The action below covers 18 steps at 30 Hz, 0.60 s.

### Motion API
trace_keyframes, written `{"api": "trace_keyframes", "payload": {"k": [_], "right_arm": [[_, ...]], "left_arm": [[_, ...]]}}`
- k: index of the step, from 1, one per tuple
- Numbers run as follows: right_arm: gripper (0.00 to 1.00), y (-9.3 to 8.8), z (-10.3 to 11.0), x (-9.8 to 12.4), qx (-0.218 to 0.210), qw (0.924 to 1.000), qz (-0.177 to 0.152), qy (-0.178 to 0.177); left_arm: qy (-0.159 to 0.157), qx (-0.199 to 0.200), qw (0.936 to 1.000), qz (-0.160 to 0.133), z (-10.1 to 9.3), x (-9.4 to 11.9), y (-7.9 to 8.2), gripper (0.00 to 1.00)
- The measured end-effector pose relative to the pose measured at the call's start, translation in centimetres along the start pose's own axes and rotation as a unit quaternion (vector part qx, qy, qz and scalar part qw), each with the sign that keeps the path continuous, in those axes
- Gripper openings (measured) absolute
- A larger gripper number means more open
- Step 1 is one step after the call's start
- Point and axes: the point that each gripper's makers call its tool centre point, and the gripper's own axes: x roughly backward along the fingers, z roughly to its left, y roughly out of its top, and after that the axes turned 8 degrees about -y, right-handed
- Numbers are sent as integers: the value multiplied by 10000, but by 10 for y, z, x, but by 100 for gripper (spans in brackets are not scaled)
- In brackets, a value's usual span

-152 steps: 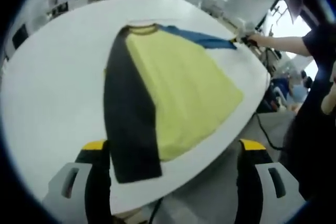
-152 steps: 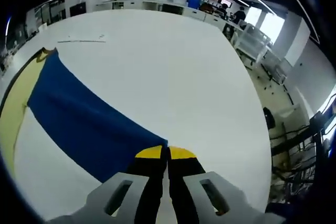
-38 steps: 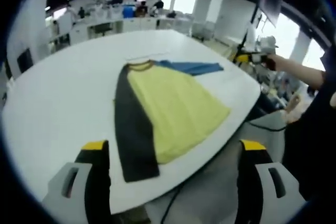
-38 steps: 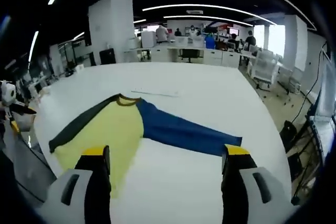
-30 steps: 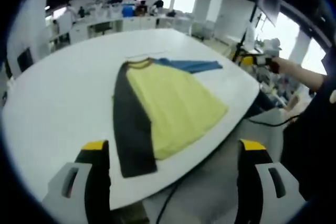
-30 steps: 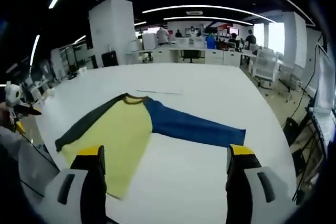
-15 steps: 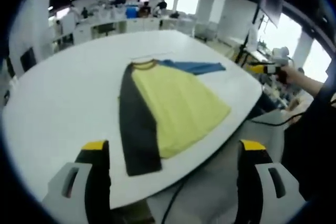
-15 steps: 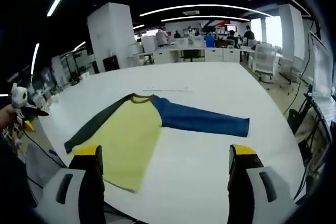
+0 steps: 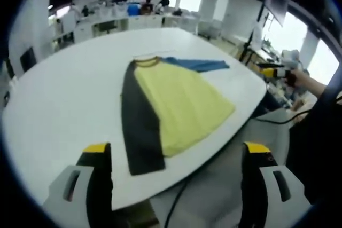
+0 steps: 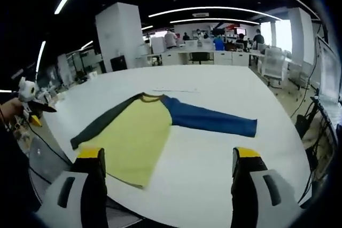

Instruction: Fold the garment on the visible template until the final outline fits inside the template.

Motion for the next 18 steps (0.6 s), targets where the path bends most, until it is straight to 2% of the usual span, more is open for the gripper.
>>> {"api": "trace_keyframes", "payload": {"k": [8,18], "right_arm": [[99,6,-1,-3,18,10000,11,19],[98,2,2,-4,-3,10000,89,34]], "left_arm": [[25,24,10000,-21,4,3,-2,97],[22,52,10000,21,5,4,-6,97]]}}
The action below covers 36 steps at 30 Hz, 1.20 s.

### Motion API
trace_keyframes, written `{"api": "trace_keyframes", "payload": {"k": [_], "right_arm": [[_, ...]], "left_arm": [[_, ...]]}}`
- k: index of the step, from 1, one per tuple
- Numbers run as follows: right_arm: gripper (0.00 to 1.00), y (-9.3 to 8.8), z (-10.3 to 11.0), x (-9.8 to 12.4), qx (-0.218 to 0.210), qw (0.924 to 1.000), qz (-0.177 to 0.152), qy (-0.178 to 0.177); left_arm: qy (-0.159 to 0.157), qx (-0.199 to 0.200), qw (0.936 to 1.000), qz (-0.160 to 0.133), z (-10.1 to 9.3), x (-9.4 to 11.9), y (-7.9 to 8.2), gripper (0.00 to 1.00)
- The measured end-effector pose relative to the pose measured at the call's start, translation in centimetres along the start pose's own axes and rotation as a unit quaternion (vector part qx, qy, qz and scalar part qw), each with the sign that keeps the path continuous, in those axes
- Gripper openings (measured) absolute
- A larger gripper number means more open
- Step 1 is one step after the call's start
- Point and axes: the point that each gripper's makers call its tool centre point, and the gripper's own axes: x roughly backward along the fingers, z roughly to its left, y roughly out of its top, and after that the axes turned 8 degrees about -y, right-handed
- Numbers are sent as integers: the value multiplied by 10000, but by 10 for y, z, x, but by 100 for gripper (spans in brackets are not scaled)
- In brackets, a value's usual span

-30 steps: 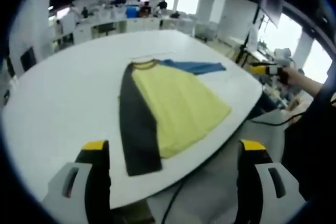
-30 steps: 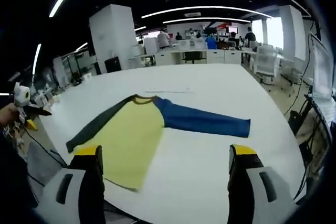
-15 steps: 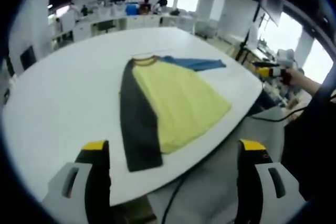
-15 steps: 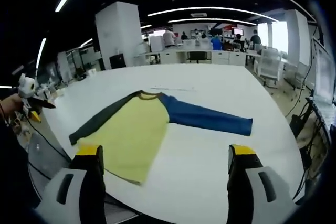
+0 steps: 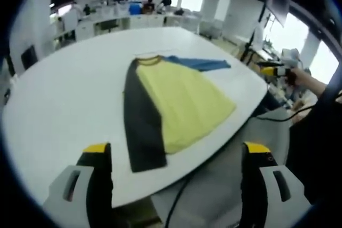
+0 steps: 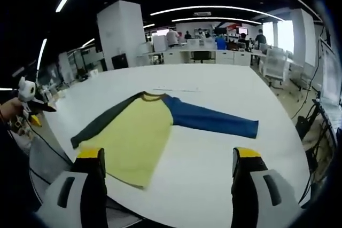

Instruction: Fold the garment on the visible template until the final outline fits inside the template.

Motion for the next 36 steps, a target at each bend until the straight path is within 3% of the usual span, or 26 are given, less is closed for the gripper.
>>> {"api": "trace_keyframes", "payload": {"k": [10,19,26,31,36], "right_arm": [[98,-3,-5,0,-43,10000,38,-58],[98,-4,-7,1,-61,9999,55,-105],[97,-9,-12,6,-103,9997,83,-216],[97,-12,-14,10,-145,9994,104,-286],[96,-13,-16,13,-177,9992,103,-344]], "left_arm": [[-24,30,10000,37,0,-5,-3,97],[134,-68,9993,352,12,-20,-28,92],[419,-502,9954,699,22,-35,-46,76],[408,-717,9917,986,24,-44,-61,72],[353,-776,9919,939,20,-52,-67,67]]}}
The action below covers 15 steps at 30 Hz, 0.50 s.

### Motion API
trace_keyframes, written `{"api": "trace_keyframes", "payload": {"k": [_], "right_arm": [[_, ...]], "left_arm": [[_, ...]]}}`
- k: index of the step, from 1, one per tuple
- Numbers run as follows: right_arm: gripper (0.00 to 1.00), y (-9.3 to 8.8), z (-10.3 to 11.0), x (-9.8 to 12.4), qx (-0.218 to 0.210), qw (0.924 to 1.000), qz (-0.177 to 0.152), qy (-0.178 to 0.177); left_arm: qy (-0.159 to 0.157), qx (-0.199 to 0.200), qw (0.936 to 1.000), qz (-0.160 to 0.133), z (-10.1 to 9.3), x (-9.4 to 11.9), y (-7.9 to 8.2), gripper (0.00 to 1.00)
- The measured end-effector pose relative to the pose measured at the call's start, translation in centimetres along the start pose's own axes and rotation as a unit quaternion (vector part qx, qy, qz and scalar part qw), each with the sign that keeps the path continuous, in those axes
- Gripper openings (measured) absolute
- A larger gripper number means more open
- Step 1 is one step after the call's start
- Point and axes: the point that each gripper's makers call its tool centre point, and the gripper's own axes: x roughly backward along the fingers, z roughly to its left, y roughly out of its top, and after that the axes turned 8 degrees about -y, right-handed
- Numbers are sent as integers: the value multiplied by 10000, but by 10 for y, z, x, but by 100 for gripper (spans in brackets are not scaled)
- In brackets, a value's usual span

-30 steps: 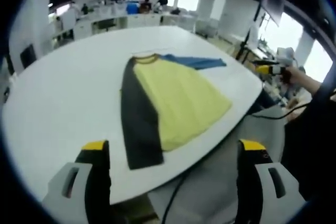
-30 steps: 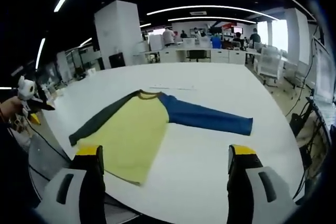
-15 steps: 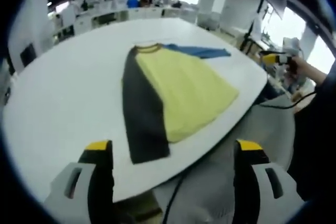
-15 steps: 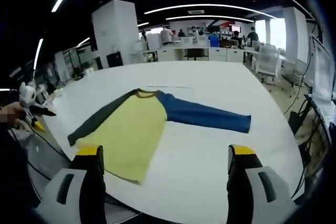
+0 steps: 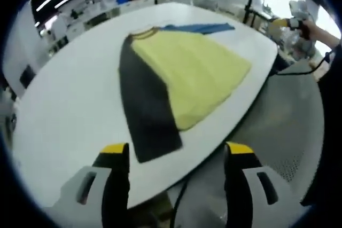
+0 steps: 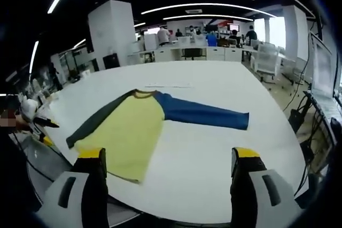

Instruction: Fold the garment on the visible template until the final outline fits inside the template.

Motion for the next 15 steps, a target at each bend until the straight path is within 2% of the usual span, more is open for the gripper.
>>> {"api": "trace_keyframes", "payload": {"k": [4,8,15], "right_arm": [[96,-1,0,1,-14,10000,-13,-39],[94,-2,2,2,-3,10000,-9,-48],[94,-4,2,4,-48,10000,-12,-66]], "left_arm": [[-32,-33,10000,-31,-2,-8,-6,62],[-61,87,9998,-151,-2,-16,-9,51],[-16,83,9999,-100,-1,-27,-17,41]]}}
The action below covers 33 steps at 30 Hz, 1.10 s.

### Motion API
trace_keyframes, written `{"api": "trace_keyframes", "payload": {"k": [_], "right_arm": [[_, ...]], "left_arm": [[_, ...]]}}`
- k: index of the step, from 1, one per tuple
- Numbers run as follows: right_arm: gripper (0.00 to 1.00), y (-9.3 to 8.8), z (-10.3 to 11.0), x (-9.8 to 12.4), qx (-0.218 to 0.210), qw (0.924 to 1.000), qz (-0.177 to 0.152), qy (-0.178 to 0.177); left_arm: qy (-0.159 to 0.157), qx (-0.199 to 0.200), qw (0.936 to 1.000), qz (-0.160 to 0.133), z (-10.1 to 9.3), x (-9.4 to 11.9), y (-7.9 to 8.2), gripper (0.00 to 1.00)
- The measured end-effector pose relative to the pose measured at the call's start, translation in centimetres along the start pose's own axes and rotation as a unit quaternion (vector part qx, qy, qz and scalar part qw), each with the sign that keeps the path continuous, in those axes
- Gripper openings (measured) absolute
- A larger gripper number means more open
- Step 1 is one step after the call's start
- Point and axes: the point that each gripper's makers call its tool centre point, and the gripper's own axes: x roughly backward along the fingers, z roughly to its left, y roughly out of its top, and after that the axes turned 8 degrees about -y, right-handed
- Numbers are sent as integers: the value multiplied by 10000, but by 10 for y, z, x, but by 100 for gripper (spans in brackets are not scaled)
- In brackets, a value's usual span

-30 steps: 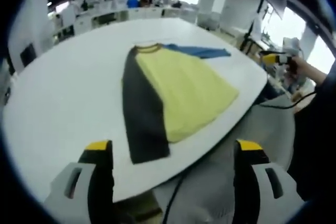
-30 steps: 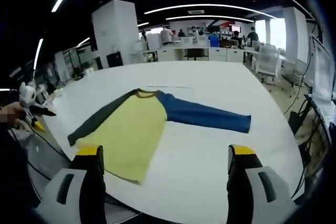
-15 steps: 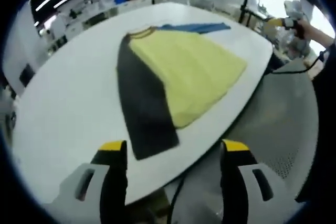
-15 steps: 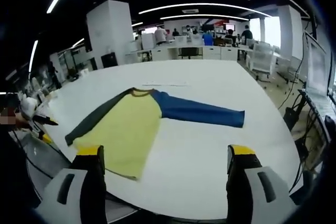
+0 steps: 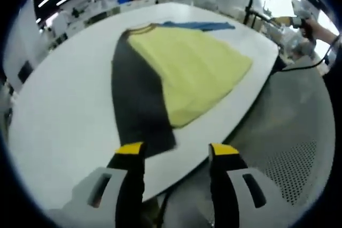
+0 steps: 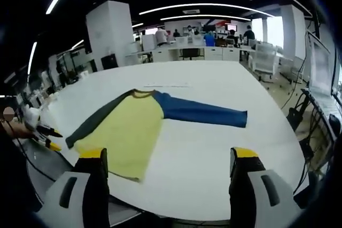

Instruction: Fold the garment on the visible template until the final outline fits inside the template.

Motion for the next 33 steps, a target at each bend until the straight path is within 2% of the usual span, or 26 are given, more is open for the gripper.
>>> {"api": "trace_keyframes", "payload": {"k": [10,18,33], "right_arm": [[94,-2,-2,2,-64,10000,-14,-30],[94,-7,-3,5,-103,9999,9,-58],[93,-10,-7,6,-146,9998,44,-85]], "left_arm": [[10,-83,9995,301,10,-13,-6,34],[-40,-196,9990,410,12,-22,-5,29],[-65,-449,9978,488,12,-28,-6,14]]}}
